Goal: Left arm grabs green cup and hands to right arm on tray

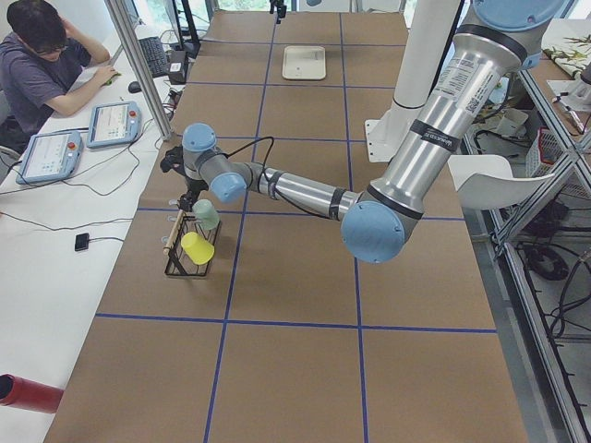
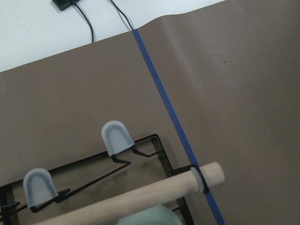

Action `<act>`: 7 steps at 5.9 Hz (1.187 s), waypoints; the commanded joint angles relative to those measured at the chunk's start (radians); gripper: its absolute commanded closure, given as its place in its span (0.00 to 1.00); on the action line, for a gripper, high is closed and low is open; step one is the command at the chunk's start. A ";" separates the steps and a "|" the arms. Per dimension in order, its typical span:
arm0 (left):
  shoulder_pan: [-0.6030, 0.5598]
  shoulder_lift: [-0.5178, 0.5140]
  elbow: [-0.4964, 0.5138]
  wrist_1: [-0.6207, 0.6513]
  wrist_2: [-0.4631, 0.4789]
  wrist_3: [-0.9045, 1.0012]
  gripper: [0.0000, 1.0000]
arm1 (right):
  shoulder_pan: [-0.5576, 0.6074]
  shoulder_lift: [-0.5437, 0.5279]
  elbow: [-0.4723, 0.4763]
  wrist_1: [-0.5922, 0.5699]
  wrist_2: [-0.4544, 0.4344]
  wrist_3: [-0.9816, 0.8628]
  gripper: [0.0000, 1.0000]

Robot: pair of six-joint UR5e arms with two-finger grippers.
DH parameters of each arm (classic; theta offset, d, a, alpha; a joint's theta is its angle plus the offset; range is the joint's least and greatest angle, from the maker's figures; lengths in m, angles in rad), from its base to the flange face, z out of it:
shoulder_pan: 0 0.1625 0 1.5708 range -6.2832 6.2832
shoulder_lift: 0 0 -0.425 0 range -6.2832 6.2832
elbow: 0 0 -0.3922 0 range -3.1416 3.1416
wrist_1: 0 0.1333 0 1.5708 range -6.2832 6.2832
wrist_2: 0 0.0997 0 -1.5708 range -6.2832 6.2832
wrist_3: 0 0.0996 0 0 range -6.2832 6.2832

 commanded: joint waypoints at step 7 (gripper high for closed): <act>0.038 0.017 0.002 0.002 0.021 0.009 0.06 | 0.000 -0.002 -0.001 -0.001 0.001 0.000 0.00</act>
